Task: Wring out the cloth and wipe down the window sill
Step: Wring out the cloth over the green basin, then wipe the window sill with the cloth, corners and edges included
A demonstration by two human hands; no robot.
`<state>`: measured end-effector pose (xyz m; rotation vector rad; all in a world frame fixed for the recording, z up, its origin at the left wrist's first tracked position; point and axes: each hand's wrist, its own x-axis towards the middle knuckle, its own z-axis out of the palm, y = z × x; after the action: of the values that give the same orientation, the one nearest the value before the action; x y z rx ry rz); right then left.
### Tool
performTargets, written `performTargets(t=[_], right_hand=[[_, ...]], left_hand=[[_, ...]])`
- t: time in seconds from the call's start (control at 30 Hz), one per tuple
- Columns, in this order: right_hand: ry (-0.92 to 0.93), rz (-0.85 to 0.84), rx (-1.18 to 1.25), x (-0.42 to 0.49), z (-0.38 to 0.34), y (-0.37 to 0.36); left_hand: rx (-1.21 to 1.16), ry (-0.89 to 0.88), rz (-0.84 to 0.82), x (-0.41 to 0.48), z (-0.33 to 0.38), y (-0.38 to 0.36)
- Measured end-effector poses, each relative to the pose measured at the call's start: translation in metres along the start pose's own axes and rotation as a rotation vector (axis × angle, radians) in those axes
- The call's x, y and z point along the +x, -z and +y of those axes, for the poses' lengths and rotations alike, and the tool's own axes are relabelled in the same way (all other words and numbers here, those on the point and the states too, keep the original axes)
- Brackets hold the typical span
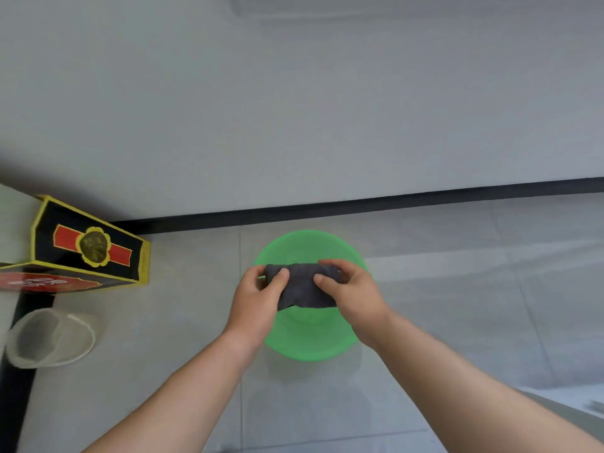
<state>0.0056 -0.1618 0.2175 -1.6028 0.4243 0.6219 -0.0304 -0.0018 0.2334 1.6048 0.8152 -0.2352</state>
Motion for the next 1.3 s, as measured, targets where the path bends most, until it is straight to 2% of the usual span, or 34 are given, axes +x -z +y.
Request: performTargets(t=[0.27,0.43,0.53,0.6,0.77,1.03,1.2,1.3], right_hand=[[-0.021,-0.004,0.239,-0.16,-0.219,0.068],[-0.024,-0.052,0.257,-0.228,-0.346,0.138],[-0.039,-0.078,0.284,-0.241,-0.41,0.176],[-0.046,-0.167,0.366,-0.238,-0.446,0.199],[-0.086,-0.309,0.516,-0.204,-0.5,0.24],[-0.193,-0.278,0.517,-0.054,-0.552,0.272],[-0.16,-0.254,0.477,0.039,-0.575,0.286],[-0.105,-0.231,0.423,0.087,-0.589,0.292]], left_hand=[[0.28,-0.267,-0.038,-0.162,0.231,-0.006],[0.209,-0.351,-0.028,-0.232,0.358,-0.043],[0.182,-0.394,-0.074,-0.241,0.42,-0.067],[0.151,-0.416,-0.102,-0.235,0.456,-0.083],[0.043,-0.425,-0.123,-0.2,0.517,-0.124],[-0.004,-0.345,-0.079,-0.07,0.574,-0.191],[0.152,-0.286,-0.032,0.004,0.591,-0.211],[0.371,-0.281,-0.008,0.041,0.587,-0.219]])
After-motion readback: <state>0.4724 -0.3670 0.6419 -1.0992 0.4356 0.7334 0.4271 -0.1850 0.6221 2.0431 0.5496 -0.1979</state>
